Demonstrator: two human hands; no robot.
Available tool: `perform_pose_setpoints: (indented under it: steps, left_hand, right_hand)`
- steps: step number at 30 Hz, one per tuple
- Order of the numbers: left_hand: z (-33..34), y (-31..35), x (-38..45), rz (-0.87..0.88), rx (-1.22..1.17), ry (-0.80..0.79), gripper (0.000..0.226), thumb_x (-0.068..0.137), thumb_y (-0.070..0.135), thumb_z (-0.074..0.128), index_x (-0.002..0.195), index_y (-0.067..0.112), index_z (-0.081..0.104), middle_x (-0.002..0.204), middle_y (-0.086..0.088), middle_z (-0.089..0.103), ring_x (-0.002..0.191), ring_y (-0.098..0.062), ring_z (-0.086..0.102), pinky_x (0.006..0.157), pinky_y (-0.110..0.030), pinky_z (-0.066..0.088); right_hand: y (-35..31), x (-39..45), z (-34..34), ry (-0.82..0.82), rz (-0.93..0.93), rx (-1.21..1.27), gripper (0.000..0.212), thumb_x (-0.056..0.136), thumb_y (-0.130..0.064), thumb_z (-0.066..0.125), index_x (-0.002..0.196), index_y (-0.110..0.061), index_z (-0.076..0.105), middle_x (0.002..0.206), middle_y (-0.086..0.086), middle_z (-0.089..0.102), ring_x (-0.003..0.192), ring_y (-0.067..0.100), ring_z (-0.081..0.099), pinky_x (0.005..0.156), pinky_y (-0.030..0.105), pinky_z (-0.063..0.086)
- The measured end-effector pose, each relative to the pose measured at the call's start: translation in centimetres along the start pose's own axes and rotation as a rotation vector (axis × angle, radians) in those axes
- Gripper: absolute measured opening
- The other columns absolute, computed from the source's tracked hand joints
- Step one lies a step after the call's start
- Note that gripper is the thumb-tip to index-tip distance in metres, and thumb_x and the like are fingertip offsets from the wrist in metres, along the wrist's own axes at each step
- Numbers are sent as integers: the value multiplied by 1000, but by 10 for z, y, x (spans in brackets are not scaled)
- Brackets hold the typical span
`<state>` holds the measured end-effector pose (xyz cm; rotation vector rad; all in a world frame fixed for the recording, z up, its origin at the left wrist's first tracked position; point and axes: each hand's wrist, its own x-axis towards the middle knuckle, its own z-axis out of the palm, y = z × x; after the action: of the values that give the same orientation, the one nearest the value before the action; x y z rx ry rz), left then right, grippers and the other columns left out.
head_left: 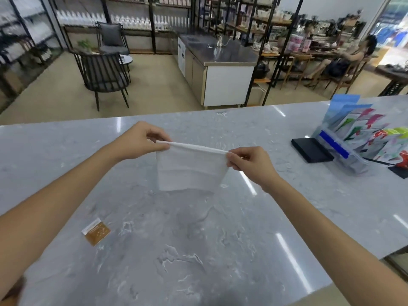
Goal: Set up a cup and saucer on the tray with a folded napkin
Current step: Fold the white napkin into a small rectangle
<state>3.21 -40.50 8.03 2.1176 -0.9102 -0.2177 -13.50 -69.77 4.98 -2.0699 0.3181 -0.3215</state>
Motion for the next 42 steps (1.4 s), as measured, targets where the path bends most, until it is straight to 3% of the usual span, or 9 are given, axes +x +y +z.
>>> perform_pose_setpoints:
  steps: [6,10,15,17,19,25,31,39,42]
  left_hand:
    - [18,-9,-66,42,89,150,15,85,10,78,94,21,81,88,12,75,88,-2,68,78,-18,56]
    - [66,-21,-145,66,98,168,15,83,2,78,91,14,81,88,6,75,84,-7,67,79,-24,54]
    - [119,-28,-245,-41,-46,108,21,86,30,67,89,15,82,92,8,76,94,-9,67,88,-23,51]
    - [131,-30,-272,-126,-108,115,11,83,19,73,88,21,83,93,13,76,96,-5,69,88,-19,51]
    - [137,-32,-286,-223,-184,133,29,79,-2,79,88,26,83,94,11,77,93,-6,72,86,-16,51]
    - [130,-40,-256,-299,-337,286,27,83,4,78,92,29,80,92,8,77,80,-4,70,81,-11,52]
    - [144,-82,-205,-490,-406,390,27,88,7,75,87,34,74,88,6,77,84,-12,72,76,-19,53]
    - [161,-100,-200,-514,-113,432,35,84,13,79,81,45,65,79,13,70,75,-4,66,69,-15,50]
    - [163,-101,-199,-522,-80,434,20,84,13,78,91,30,70,85,6,70,79,-14,67,74,-32,56]
  right_hand:
    - [24,-21,21,8,-181,-123,14,92,-17,74,105,-19,81,81,-14,79,74,-1,75,74,20,62]
    - [60,-88,42,-14,-322,-224,17,87,-9,79,103,-15,81,98,-5,78,87,-9,70,70,9,57]
    - [93,-175,53,-196,-274,-218,23,83,-1,80,100,-15,81,100,-7,77,80,0,72,65,20,62]
    - [94,-197,54,-247,-226,-202,25,83,0,80,100,-18,81,100,-11,76,80,4,72,59,21,60]
    - [90,-207,53,-257,-207,-182,27,83,-3,81,100,-24,81,98,-17,75,82,7,71,56,16,56]
    - [73,-171,63,-169,-100,-16,25,91,-26,72,110,-43,73,101,-18,69,88,8,69,64,6,50]
    - [97,-106,100,-201,72,51,26,97,-18,68,121,-28,67,95,-3,73,89,13,71,77,23,58]
    - [118,-96,128,-106,172,-122,24,95,-26,69,118,-20,69,89,-11,71,82,-2,67,74,11,53]
    - [116,-103,130,-65,174,-156,27,95,-24,69,121,-16,67,88,-9,70,81,2,66,73,10,51]
